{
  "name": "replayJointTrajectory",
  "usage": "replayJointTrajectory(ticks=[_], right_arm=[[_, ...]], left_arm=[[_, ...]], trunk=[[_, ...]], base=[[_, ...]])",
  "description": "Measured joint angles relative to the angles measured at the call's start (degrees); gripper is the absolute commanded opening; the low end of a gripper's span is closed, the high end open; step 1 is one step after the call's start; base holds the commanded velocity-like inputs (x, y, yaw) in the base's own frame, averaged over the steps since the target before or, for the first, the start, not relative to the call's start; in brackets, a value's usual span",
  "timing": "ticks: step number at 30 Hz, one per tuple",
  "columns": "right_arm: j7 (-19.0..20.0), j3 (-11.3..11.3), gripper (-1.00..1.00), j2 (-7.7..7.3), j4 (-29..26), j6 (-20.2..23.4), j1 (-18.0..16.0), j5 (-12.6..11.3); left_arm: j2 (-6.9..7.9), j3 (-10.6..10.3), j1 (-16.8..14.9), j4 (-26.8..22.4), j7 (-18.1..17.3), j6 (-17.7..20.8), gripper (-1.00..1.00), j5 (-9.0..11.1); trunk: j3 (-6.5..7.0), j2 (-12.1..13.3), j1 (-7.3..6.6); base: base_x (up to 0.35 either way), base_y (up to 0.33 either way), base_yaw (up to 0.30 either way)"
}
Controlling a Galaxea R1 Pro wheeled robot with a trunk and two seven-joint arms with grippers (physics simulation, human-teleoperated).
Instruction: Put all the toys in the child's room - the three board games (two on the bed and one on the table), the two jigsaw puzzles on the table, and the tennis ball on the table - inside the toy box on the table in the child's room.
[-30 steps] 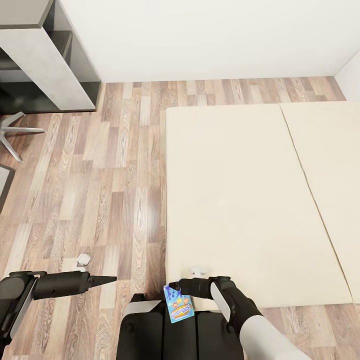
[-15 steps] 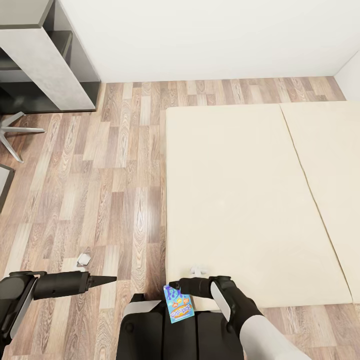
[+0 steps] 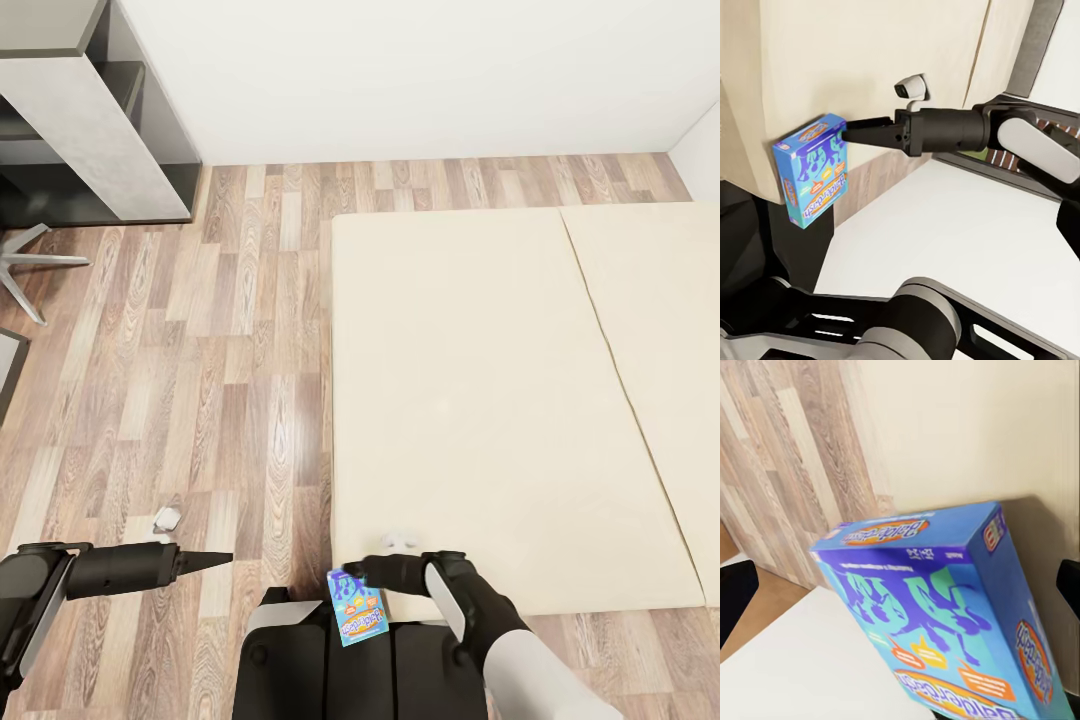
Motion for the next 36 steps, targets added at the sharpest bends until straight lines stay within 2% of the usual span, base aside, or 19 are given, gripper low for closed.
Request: replayJointTrajectory(ticks=[7,12,16,22,26,29,33,36], right_arm=[[-0.05,0.03,1.0,-0.35,-0.83,0.1,0.0,-0.03],[-0.14,0.12,1.0,-0.62,-4.43,0.48,0.0,-0.1],[-0.15,0.15,1.0,-1.39,-5.58,0.73,0.0,-0.17],[-0.22,0.19,1.0,-1.75,-9.98,3.15,0.03,-0.24],[-0.48,0.24,1.0,-1.79,-18.97,7.9,2.55,-0.17],[-1.98,0.26,1.0,-1.8,-28.19,12.21,5.76,-0.13],[-6.12,0.27,1.0,-1.75,-40.87,18.31,10.26,-0.34],[-8.3,0.33,1.0,-1.61,-46.77,21.01,12.29,-0.52]], left_arm=[[0.01,0.01,0.0,0.0,0.0,0.0,1.0,-0.02],[0.01,0.01,0.0,-0.01,0.0,0.0,1.0,0.01],[0.03,0.07,0.0,0.0,0.0,0.0,1.0,0.02],[0.07,0.09,0.0,0.0,0.0,0.0,1.0,0.02],[0.09,0.1,0.0,-0.01,0.0,0.0,1.0,0.02],[0.1,0.1,0.0,-0.02,0.0,0.0,1.0,0.02],[0.1,0.1,0.0,-0.01,0.0,0.0,1.0,0.02],[0.1,0.1,0.0,0.0,0.0,0.0,1.0,0.02]], trunk=[[0.0,0.0,0.0],[0.0,0.0,0.0],[0.0,0.0,0.0],[0.0,0.0,0.0],[0.0,0.0,0.0],[0.0,0.0,0.0],[0.0,0.0,-0.01],[0.0,0.0,0.0]], base=[[0.0,0.0,0.0],[0.0,0.0,0.0],[0.0,0.0,0.0],[0.0,0.0,0.0],[0.0,0.0,0.0],[0.0,0.0,0.0],[0.0,0.0,0.0],[0.0,0.0,0.0]])
